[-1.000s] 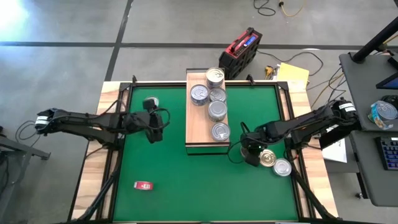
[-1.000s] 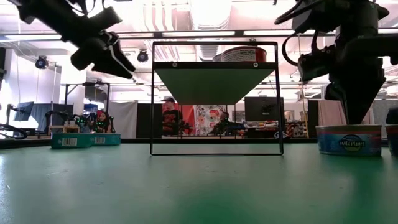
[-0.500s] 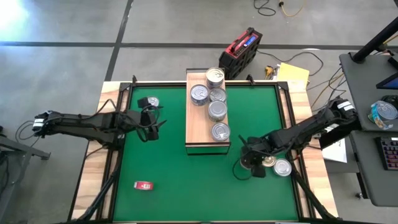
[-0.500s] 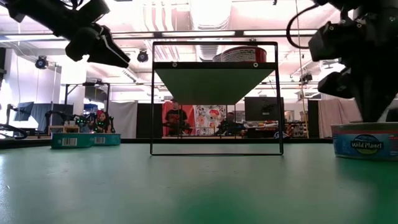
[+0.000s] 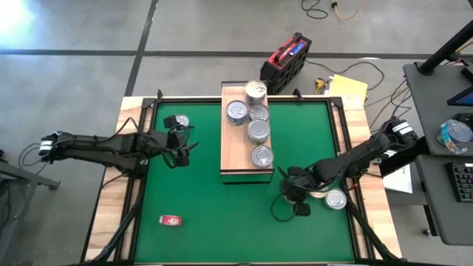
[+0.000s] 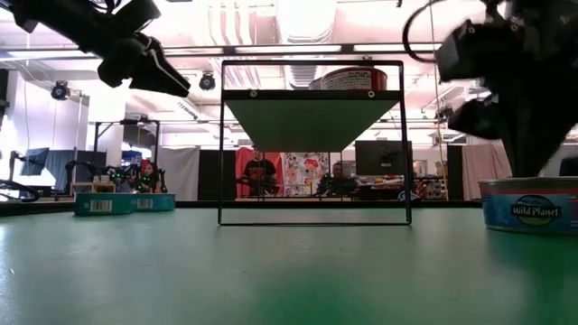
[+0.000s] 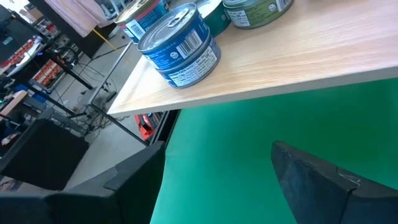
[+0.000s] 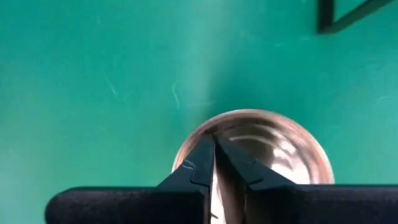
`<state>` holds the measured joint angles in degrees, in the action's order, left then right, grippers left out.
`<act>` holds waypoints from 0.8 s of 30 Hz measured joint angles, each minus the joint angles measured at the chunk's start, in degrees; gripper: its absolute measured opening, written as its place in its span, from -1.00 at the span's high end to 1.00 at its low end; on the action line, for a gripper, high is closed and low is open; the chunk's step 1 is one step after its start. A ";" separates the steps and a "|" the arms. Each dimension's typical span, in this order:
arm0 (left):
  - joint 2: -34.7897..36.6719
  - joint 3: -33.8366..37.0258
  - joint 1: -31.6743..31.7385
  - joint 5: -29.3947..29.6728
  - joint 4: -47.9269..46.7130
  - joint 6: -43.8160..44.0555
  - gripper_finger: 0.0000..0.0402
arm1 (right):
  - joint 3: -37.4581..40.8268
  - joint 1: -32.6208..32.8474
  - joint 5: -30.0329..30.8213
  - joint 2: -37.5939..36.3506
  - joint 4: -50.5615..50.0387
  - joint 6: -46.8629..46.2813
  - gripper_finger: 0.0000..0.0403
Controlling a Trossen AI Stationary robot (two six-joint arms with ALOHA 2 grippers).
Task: Stack canned seafood by type on shelf
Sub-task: Stack the top dark blue tuna can on top of the dark blue can on the shelf
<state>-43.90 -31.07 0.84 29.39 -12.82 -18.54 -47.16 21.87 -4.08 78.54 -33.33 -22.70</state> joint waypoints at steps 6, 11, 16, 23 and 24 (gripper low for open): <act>-0.04 0.00 0.00 0.00 -0.02 0.39 -0.38 | -9.45 0.04 4.14 -0.05 -13.83 -3.14 0.96; -0.04 0.00 0.00 0.00 -0.01 0.39 -0.38 | -15.26 0.02 6.07 -0.07 -23.71 -14.18 0.96; -0.04 0.00 0.00 0.00 0.00 0.43 -0.38 | -16.66 0.00 7.13 -0.09 -25.95 -24.62 0.96; -0.04 0.00 0.00 -0.02 0.05 1.54 -0.38 | -10.12 0.02 4.11 -0.11 -22.95 -30.57 0.96; -0.04 0.00 0.00 0.00 0.07 1.70 -0.38 | -8.82 0.02 4.07 -0.11 -21.17 -30.83 0.96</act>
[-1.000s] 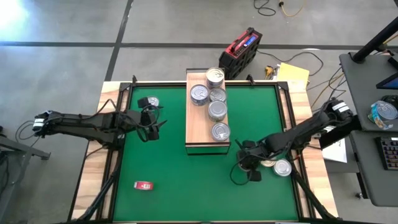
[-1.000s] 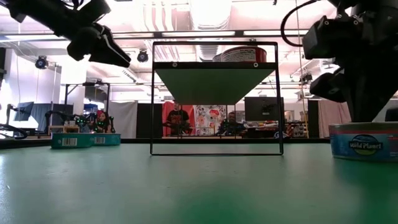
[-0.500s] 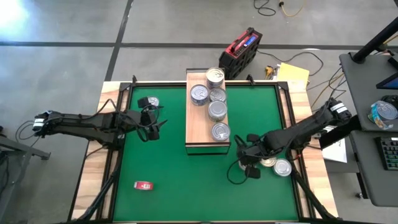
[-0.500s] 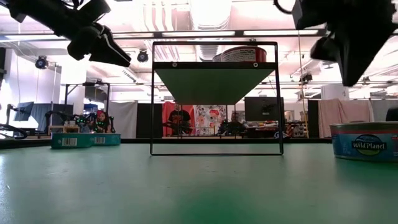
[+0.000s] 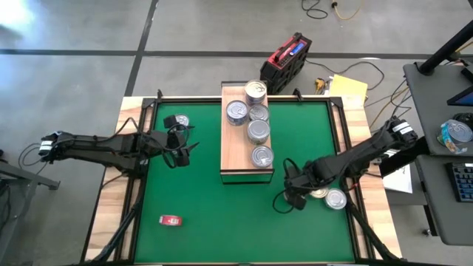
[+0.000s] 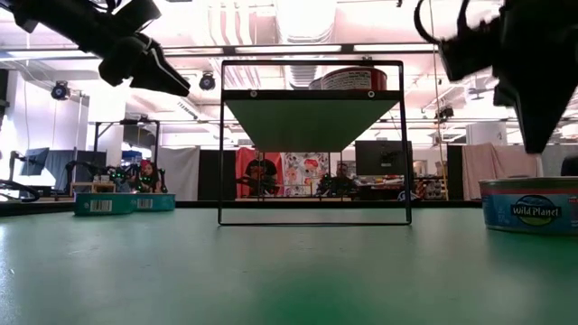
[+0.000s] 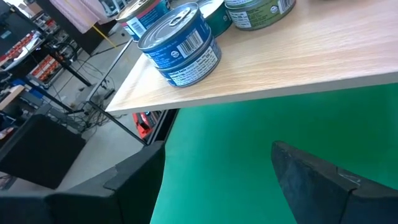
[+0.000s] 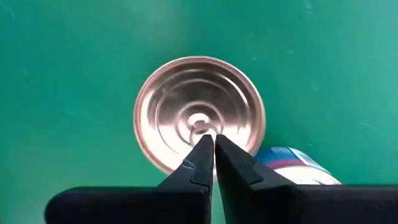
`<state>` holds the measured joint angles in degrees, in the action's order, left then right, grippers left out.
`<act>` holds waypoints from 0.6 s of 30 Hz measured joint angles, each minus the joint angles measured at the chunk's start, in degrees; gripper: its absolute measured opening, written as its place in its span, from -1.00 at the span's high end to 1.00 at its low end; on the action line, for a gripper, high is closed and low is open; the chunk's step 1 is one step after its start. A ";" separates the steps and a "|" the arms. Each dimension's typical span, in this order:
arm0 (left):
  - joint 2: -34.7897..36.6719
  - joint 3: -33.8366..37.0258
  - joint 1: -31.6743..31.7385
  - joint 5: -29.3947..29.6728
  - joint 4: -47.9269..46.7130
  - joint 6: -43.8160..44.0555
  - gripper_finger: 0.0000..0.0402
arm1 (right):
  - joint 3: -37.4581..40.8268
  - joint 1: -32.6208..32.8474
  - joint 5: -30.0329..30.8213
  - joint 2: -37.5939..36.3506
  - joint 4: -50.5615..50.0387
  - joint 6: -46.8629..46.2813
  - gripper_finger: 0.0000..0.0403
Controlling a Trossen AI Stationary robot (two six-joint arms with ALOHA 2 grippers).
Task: Stack canned seafood by type on shelf
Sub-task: Stack the top dark blue tuna can on top of the dark blue can on the shelf
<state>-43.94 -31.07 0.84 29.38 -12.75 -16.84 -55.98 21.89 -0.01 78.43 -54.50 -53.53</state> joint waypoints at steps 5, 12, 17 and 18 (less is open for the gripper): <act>0.00 0.00 0.00 -0.01 0.07 0.42 -0.38 | 4.94 -0.01 0.03 0.00 9.80 0.05 0.96; 0.00 0.00 -0.01 -0.02 0.34 0.88 -0.38 | 8.04 0.50 0.20 0.09 12.32 -0.97 0.96; 0.00 0.00 0.00 -0.02 0.35 1.33 -0.38 | 8.25 0.63 0.09 0.09 15.90 -0.26 0.96; 0.00 0.00 -0.01 -0.02 0.34 1.33 -0.38 | 8.25 0.63 0.09 0.11 16.97 -0.07 0.96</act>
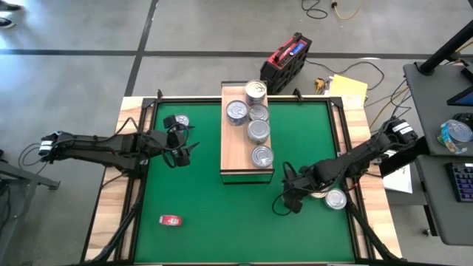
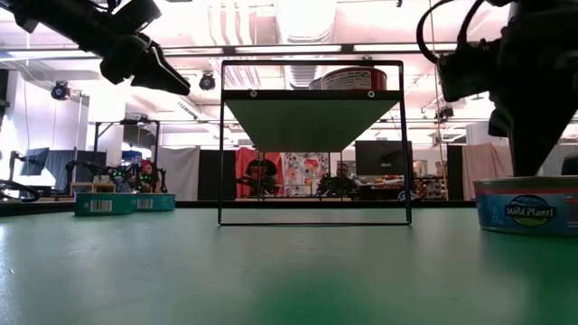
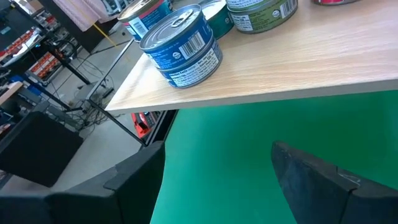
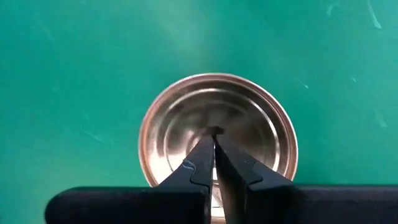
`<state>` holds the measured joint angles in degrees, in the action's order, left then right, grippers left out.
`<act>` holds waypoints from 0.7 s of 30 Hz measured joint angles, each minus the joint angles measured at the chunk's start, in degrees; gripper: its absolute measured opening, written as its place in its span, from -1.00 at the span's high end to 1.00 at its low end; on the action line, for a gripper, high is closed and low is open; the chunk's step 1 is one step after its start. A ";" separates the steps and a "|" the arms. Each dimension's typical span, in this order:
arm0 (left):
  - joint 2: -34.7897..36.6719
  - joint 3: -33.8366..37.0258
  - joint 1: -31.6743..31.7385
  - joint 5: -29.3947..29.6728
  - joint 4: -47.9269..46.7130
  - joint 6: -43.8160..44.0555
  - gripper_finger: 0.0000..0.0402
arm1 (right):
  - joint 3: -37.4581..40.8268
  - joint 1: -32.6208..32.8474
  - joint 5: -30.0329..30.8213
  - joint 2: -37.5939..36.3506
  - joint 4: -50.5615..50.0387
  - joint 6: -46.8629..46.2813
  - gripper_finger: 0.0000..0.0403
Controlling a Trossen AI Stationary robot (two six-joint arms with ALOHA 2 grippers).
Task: Stack canned seafood by type on shelf
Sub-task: Stack the top dark blue tuna can on top of the dark blue can on the shelf
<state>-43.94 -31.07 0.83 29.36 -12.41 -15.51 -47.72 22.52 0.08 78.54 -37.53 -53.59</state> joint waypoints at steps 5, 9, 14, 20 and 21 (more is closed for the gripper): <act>0.00 0.00 0.01 0.00 0.01 0.00 -0.38 | 0.00 0.00 0.02 0.93 3.67 0.02 0.96; 0.00 0.00 0.00 0.00 0.01 -0.02 -0.38 | -0.41 0.01 -0.74 3.09 5.65 0.07 0.96; -0.02 0.00 0.00 0.00 0.01 -0.02 -0.38 | -2.20 0.11 -0.51 3.82 4.91 -0.38 0.95; -0.02 0.00 0.01 0.00 -0.01 -0.02 -0.38 | -6.28 0.11 1.79 1.60 2.27 -0.67 0.95; -0.02 0.00 -0.01 0.00 -0.01 -0.02 -0.38 | -6.77 0.11 2.22 1.42 1.05 -1.32 0.95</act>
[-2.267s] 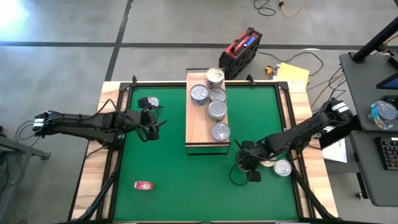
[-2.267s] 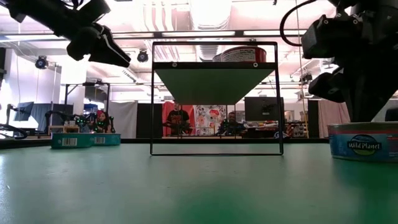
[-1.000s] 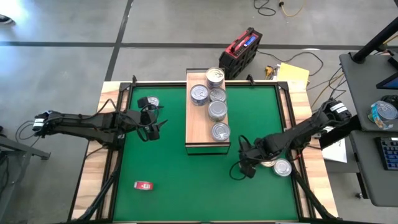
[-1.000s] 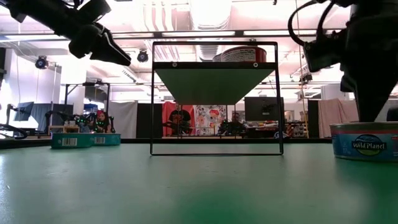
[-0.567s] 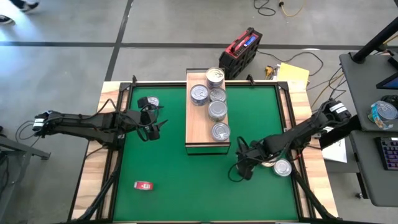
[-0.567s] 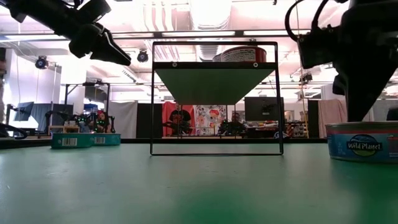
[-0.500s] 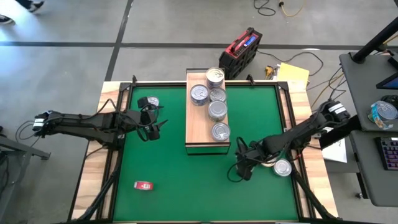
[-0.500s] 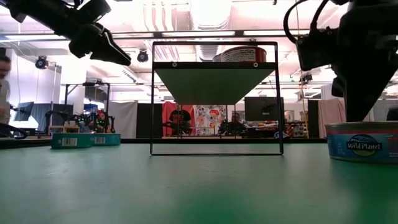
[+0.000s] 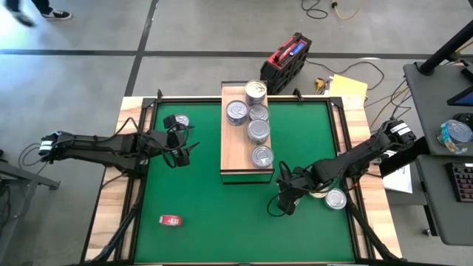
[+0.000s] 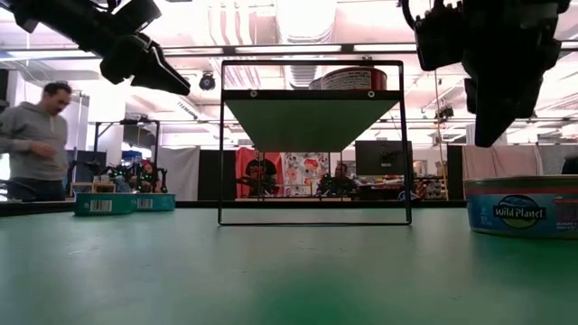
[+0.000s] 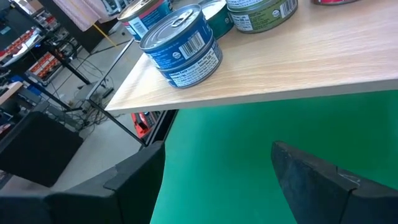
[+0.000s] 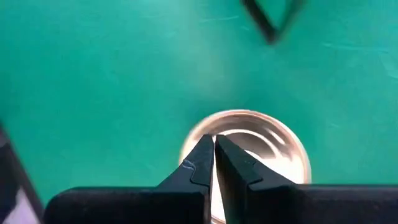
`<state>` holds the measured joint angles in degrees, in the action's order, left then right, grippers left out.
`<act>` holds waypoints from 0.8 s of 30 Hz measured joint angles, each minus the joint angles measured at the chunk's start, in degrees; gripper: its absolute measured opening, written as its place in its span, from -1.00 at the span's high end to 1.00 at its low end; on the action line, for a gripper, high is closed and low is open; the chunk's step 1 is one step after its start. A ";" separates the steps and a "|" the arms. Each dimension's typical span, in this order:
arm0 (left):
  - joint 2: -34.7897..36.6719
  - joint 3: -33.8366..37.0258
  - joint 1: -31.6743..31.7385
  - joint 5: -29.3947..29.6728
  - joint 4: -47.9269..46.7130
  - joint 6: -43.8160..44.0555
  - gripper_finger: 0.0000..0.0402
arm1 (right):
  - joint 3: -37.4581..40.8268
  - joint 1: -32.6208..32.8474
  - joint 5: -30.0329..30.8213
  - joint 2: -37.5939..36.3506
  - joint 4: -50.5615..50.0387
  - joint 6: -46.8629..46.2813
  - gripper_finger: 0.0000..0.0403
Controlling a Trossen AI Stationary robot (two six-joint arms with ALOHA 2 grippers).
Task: Stack canned seafood by type on shelf
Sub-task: Stack the top dark blue tuna can on top of the dark blue can on the shelf
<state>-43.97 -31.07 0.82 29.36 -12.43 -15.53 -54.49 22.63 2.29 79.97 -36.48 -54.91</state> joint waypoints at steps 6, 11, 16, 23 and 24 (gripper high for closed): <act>0.00 0.00 0.01 -0.01 0.00 0.25 -0.38 | -1.69 0.11 1.83 -0.53 -8.68 -4.77 0.95; 0.00 0.00 0.01 -0.02 0.00 0.58 -0.38 | -0.27 0.13 1.83 -0.44 -14.85 -9.20 0.95; 0.00 0.00 0.02 0.00 0.00 0.61 -0.38 | 0.95 0.11 1.80 -0.33 -14.25 -9.83 0.95; 0.00 0.00 0.01 -0.01 0.00 1.06 -0.38 | 1.02 0.11 2.16 -0.29 -14.74 -12.04 0.95; 0.00 0.00 0.00 -0.01 0.01 1.28 -0.38 | 1.02 0.11 2.26 -0.29 -15.41 -13.03 0.95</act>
<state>-43.97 -31.07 0.82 29.35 -12.41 -14.25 -53.47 22.74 4.56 79.68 -51.88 -67.94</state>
